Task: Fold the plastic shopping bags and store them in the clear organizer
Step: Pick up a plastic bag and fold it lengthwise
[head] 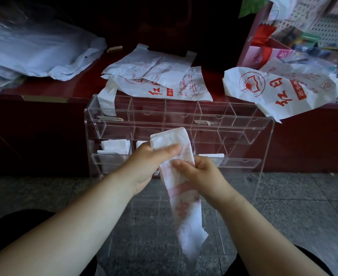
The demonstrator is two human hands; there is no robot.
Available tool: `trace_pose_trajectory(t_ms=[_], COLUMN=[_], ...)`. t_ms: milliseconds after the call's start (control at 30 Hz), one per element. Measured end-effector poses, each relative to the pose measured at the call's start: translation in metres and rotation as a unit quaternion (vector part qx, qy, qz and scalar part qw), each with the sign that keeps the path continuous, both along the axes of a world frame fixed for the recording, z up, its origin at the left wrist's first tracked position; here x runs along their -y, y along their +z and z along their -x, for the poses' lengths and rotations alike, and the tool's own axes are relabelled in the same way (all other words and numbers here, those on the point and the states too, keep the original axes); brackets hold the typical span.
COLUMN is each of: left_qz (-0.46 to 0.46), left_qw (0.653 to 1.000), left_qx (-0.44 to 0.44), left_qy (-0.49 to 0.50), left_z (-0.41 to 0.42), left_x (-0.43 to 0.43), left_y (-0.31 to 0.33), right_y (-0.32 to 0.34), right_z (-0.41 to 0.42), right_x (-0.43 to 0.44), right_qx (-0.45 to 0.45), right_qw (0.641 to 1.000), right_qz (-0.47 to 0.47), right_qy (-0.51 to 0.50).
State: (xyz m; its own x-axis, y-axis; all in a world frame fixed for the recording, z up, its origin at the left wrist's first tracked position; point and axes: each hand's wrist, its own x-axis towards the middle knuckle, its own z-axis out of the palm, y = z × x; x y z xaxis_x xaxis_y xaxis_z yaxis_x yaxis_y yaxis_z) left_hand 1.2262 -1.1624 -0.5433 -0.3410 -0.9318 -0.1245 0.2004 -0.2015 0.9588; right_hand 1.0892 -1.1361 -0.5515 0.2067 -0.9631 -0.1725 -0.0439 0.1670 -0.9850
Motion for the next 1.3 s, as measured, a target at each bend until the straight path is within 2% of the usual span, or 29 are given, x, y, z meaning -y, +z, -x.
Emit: trace_pose_trajectory(t_ms=[67,133,300,400,500,633,867,1000,1133,1300], left_qz=[-0.012,-0.023,-0.045,-0.078,-0.071,-0.031,-0.057,-0.093,-0.047,-0.050], left_qw=[0.999,0.997,0.987,0.990,0.997,0.998,0.993,0.995,0.998,0.993], left_qx=[0.035,0.038,-0.053,-0.065,0.008,0.044,-0.074,0.007,0.052,0.067], left_qy=[0.027,0.063,0.142,0.102,0.020,0.030,0.076,0.031,0.006,0.084], left_z=[0.005,0.004,-0.020,-0.024,-0.005,0.007,-0.021,-0.007,0.001,-0.008], left_x=[0.002,0.007,0.032,0.031,0.009,0.005,0.034,0.017,0.004,0.016], left_y=[0.002,0.007,0.017,0.006,-0.011,-0.017,0.002,-0.015,-0.027,-0.020], right_y=[-0.003,-0.008,-0.021,-0.021,-0.019,-0.021,-0.025,-0.026,-0.023,-0.025], right_z=[-0.002,-0.003,-0.002,-0.002,0.000,0.000,-0.002,-0.004,0.000,-0.001], right_x=[0.000,0.000,-0.002,0.001,0.005,0.004,-0.002,0.003,0.007,0.004], right_qx=[-0.003,-0.047,-0.112,-0.078,-0.042,-0.057,-0.117,-0.079,-0.026,-0.007], right_qw=[1.000,0.998,0.989,0.994,0.997,0.997,0.988,0.994,0.997,0.994], right_qz=[-0.010,-0.026,-0.060,-0.065,-0.057,-0.054,-0.079,-0.077,-0.075,-0.105], right_qy=[0.009,0.036,0.074,0.048,0.013,0.020,0.069,0.021,-0.024,0.017])
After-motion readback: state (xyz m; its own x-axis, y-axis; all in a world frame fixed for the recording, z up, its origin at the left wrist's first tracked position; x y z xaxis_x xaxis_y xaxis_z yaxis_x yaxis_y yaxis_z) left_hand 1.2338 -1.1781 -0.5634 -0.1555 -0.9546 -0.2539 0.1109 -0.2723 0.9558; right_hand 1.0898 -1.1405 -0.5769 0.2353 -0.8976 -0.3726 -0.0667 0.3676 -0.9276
